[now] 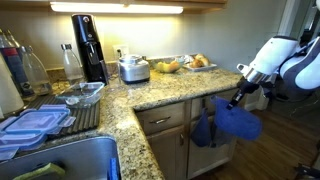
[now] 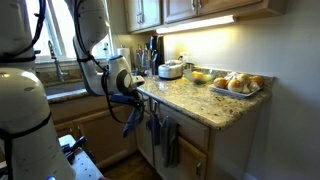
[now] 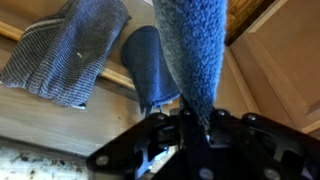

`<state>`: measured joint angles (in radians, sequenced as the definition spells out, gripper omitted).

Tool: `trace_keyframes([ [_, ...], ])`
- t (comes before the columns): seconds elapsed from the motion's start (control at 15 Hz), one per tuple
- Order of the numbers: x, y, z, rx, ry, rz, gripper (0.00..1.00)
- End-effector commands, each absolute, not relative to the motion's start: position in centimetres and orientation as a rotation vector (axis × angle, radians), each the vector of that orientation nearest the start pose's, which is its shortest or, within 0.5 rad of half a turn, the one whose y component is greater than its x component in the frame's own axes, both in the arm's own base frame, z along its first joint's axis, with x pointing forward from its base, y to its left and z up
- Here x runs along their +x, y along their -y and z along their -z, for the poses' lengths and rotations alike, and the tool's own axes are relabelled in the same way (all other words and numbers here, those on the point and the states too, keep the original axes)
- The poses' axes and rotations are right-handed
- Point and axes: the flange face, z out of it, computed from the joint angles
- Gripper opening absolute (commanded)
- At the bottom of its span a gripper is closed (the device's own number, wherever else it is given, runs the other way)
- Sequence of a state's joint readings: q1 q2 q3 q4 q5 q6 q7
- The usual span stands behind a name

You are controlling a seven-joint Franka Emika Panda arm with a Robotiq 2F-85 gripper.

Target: Pick the towels on the counter and hang them on the drawer

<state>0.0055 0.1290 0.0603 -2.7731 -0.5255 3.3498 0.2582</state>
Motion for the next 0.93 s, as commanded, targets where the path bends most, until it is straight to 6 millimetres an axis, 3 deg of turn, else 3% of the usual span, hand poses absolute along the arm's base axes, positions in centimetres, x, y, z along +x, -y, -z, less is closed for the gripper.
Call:
trace_keyframes([
  [0.0,40.0,-7.4,-19.9,-2.952,0.464,0.652,0.07],
  [0.27,39.5,-7.8,-17.1,-2.945,0.413,0.646,0.07],
  [0.33,40.5,-8.9,-18.3,-2.941,0.409,0.632,0.07],
  [0.53,41.8,-10.1,-18.2,-2.926,0.415,0.657,0.07],
  [0.87,43.1,-9.8,-17.8,-2.940,0.421,0.674,0.07],
])
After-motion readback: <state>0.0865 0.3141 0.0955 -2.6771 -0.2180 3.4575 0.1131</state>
